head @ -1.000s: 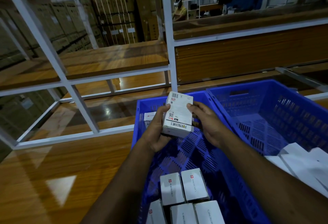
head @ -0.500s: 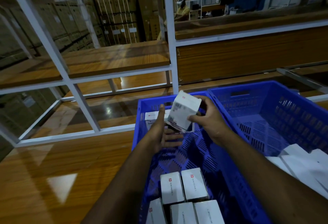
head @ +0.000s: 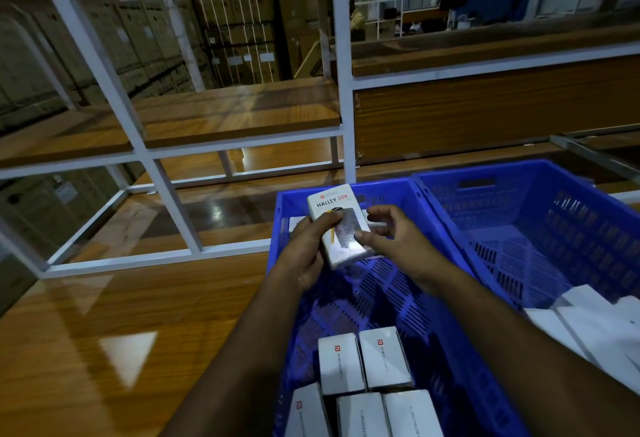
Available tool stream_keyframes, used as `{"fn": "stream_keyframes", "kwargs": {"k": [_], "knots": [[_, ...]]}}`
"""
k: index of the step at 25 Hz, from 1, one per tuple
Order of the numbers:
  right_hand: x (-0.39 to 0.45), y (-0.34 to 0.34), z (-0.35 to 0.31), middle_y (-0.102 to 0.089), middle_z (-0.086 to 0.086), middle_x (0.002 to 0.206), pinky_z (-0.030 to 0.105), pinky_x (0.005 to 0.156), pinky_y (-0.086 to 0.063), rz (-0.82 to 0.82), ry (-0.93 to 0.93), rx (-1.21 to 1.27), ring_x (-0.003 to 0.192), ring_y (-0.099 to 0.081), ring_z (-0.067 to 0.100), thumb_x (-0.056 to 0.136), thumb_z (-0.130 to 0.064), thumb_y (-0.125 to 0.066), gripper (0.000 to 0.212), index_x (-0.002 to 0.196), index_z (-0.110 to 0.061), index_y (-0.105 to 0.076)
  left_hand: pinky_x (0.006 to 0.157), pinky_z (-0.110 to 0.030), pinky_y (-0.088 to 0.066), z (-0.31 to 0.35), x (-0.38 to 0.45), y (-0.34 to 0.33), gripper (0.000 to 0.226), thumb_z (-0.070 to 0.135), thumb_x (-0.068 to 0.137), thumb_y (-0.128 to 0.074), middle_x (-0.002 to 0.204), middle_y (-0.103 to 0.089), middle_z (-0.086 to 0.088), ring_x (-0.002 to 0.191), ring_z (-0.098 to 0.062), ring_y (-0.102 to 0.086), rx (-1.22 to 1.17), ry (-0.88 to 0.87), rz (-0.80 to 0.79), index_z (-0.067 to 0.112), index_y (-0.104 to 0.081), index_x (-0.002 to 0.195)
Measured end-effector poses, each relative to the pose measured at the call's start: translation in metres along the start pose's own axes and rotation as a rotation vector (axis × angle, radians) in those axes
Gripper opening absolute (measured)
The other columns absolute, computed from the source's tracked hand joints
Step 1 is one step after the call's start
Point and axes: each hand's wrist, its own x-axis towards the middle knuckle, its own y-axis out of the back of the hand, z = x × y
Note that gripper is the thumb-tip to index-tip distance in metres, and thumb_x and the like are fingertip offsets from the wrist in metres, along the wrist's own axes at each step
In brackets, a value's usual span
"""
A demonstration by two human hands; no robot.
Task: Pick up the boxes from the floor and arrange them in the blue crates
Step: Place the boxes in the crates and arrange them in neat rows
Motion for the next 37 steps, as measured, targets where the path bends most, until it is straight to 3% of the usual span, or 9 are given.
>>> {"fn": "stream_keyframes", "kwargs": {"k": [6, 10, 15, 19, 21, 25, 29, 33, 37], "knots": [[0.005, 0.000, 0.015, -0.061, 0.009, 0.127, 0.039, 0.093, -0.057, -0.100, -0.124, -0.015, 0.113, -0.065, 0.023, 0.081, -0.021, -0.081, 0.069, 0.139, -0.023, -0.045, 0.084, -0.045, -0.060, 0.000, -0.003, -0.002, 0.037, 0.014, 0.093, -0.068, 0.118, -0.072, -0.018, 0.104, -0.036, -0.071, 0.136, -0.102, -0.041, 0.006, -0.062, 0.129], [0.001, -0.006, 0.013, -0.066, 0.011, 0.119, 0.022, 0.075, -0.059, -0.108, -0.164, 0.004, 0.105, -0.068, 0.020, 0.079, -0.006, -0.080, 0.062, 0.132, -0.019, -0.051, 0.094, -0.048, -0.058, 0.000, -0.005, 0.001, 0.041, 0.023, 0.084, -0.080, 0.113, -0.076, -0.012, 0.105, -0.032, -0.072, 0.284, -0.095, -0.038, 0.010, -0.068, 0.121], [0.003, -0.013, 0.012, -0.066, 0.011, 0.117, 0.022, 0.068, -0.058, -0.086, -0.241, 0.054, 0.101, -0.068, 0.021, 0.081, -0.006, -0.079, 0.053, 0.125, -0.014, -0.052, 0.088, -0.038, -0.060, -0.001, -0.002, 0.003, 0.032, 0.021, 0.084, -0.080, 0.108, -0.077, -0.010, 0.102, -0.029, -0.073, 0.352, -0.131, -0.003, 0.008, -0.071, 0.112], [0.017, -0.021, 0.025, -0.060, 0.001, 0.095, 0.040, 0.081, -0.058, 0.013, -0.328, -0.090, 0.095, -0.063, 0.023, 0.080, -0.001, -0.079, 0.048, 0.116, -0.012, -0.049, 0.094, -0.041, -0.055, 0.005, 0.009, 0.017, 0.053, 0.040, 0.084, -0.079, 0.117, -0.070, -0.004, 0.106, -0.023, -0.067, 0.607, -0.223, 0.418, 0.013, -0.061, 0.125], [0.030, -0.025, 0.036, -0.058, 0.005, 0.097, 0.050, 0.089, -0.056, 0.040, -0.386, -0.185, 0.100, -0.061, 0.030, 0.078, 0.004, -0.079, 0.049, 0.112, -0.011, -0.048, 0.089, -0.038, -0.055, 0.009, 0.008, 0.025, 0.032, 0.031, 0.088, -0.074, 0.108, -0.073, -0.002, 0.100, -0.022, -0.068, 0.810, -0.359, 0.649, 0.017, -0.066, 0.116], [0.055, -0.037, 0.055, -0.061, 0.013, 0.107, 0.044, 0.084, -0.056, 0.037, -0.393, -0.291, 0.103, -0.060, 0.032, 0.073, 0.008, -0.080, 0.049, 0.106, -0.009, -0.048, 0.083, -0.037, -0.054, 0.017, 0.003, 0.034, 0.016, 0.016, 0.091, -0.062, 0.103, -0.074, 0.002, 0.099, -0.022, -0.067, 0.896, -0.404, 0.899, 0.027, -0.071, 0.098], [0.073, -0.055, 0.081, -0.061, 0.018, 0.113, 0.040, 0.080, -0.053, 0.058, -0.388, -0.425, 0.101, -0.057, 0.028, 0.074, 0.005, -0.079, 0.046, 0.100, -0.012, -0.046, 0.080, -0.033, -0.049, 0.017, 0.007, 0.044, 0.018, 0.017, 0.095, -0.054, 0.110, -0.073, -0.002, 0.100, -0.025, -0.066, 0.806, -0.224, 0.891, 0.026, -0.068, 0.102], [0.084, -0.066, 0.104, -0.056, 0.008, 0.109, 0.034, 0.088, -0.051, 0.008, -0.388, -0.502, 0.100, -0.054, 0.021, 0.081, 0.002, -0.073, 0.038, 0.091, -0.021, -0.044, 0.078, -0.031, -0.045, 0.018, 0.010, 0.041, 0.020, 0.017, 0.096, -0.054, 0.111, -0.072, -0.002, 0.102, -0.024, -0.065, 0.856, -0.223, 0.866, 0.025, -0.070, 0.105], [0.094, -0.081, 0.107, -0.053, 0.003, 0.097, 0.027, 0.076, -0.053, -0.046, -0.333, -0.563, 0.090, -0.054, 0.019, 0.084, -0.006, -0.072, 0.032, 0.096, -0.019, -0.045, 0.072, -0.029, -0.040, 0.020, 0.010, 0.041, 0.016, 0.017, 0.095, -0.059, 0.109, -0.072, 0.001, 0.089, -0.015, -0.059, 0.822, -0.216, 0.857, 0.023, -0.070, 0.105]]}}
